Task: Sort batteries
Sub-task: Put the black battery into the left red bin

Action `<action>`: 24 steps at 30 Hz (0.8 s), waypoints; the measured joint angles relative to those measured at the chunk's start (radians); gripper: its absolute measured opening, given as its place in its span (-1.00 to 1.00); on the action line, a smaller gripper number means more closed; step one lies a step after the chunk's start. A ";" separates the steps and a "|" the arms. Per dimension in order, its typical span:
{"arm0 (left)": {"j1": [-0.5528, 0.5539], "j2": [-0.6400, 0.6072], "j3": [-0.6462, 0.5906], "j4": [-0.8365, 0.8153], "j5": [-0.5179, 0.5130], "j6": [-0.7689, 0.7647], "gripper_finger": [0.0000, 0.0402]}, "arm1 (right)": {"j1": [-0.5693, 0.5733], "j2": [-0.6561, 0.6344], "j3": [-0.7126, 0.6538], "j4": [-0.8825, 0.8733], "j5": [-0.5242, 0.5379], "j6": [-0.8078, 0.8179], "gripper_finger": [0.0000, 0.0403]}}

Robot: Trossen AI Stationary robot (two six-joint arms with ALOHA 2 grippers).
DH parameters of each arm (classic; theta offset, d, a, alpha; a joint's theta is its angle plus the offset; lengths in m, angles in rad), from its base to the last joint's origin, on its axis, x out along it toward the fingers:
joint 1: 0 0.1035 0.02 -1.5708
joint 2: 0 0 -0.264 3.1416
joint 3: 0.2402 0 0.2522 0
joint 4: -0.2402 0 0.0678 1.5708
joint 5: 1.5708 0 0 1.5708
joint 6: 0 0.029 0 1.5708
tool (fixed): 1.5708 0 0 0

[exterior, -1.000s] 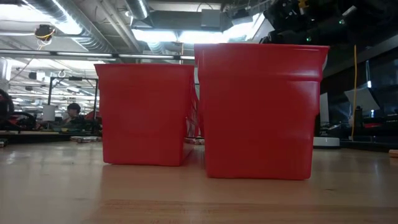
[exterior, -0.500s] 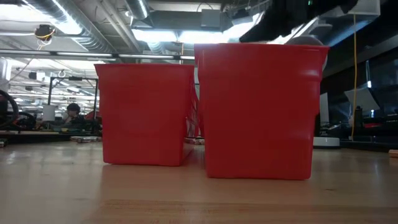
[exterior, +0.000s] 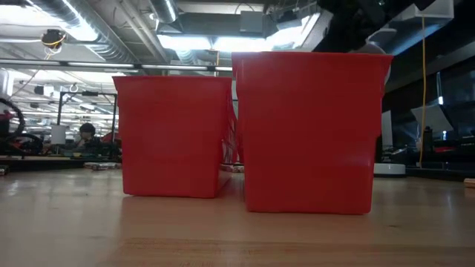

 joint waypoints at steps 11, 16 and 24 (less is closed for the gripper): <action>0.025 -0.115 0.225 -0.158 -0.371 0.017 -0.81 | 0.000 0.000 0.000 0.026 -0.006 0.009 -0.85; 0.046 -0.175 0.318 -0.150 -0.677 0.129 -0.83 | 0.000 0.002 -0.012 0.039 -0.005 0.036 -0.85; 0.243 -0.196 0.363 0.029 -0.954 0.575 -0.82 | -0.001 0.003 -0.086 0.038 0.059 0.133 -0.85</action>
